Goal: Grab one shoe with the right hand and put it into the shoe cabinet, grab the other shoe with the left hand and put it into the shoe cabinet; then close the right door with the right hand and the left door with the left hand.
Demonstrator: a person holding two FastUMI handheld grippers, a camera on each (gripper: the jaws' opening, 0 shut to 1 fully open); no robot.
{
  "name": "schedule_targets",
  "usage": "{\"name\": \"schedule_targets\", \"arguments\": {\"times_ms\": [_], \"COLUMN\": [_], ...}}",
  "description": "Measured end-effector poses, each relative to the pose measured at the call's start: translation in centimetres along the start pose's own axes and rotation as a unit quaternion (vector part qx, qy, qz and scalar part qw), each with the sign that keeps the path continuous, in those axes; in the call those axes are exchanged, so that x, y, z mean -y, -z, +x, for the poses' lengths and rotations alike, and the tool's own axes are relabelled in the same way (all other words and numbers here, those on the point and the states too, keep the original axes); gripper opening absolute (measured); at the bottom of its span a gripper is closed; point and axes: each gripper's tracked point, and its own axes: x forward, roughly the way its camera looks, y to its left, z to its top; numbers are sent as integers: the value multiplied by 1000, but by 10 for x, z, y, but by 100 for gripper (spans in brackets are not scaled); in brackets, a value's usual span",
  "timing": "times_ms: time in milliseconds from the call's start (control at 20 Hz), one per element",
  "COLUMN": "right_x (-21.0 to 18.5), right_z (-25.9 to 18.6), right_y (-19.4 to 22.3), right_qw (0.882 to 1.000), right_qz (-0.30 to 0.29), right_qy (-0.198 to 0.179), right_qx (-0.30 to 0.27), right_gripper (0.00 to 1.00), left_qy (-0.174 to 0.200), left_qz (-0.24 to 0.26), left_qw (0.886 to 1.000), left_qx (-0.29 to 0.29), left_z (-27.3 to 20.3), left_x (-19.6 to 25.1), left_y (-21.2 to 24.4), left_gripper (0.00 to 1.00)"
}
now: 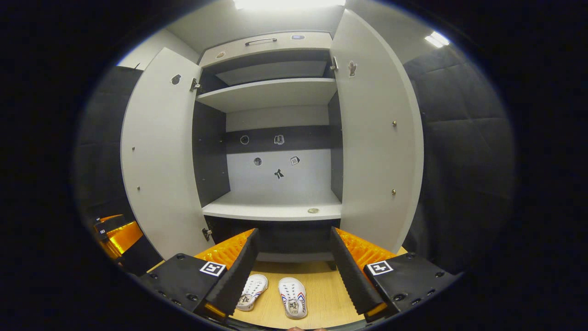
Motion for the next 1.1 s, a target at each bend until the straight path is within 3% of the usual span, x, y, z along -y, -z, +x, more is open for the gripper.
{"name": "schedule_targets", "arguments": {"times_ms": [50,500,750,800,1100], "right_x": [1,2,-17,-22,-33], "right_z": [3,20,54,63,110], "right_y": [2,20,35,45,127], "right_qw": [1000,999,996,995,979], "right_qz": [1,17,-23,-25,-4], "right_qy": [3,-1,-42,-52,-88], "right_qx": [-4,-45,-75,-83,-183], "right_gripper": [96,96,92,96,93], "left_qy": [1,-3,-5,-4,0], "left_qz": [-1,-14,10,14,-4], "left_qw": [1000,1000,999,999,999], "left_qx": [-1,-21,-35,-38,-46], "left_z": [0,-6,-13,-15,-26], "left_x": [-1,-6,-10,-9,-9], "left_y": [2,20,31,33,46], "left_gripper": [94,95,95,94,94]}}
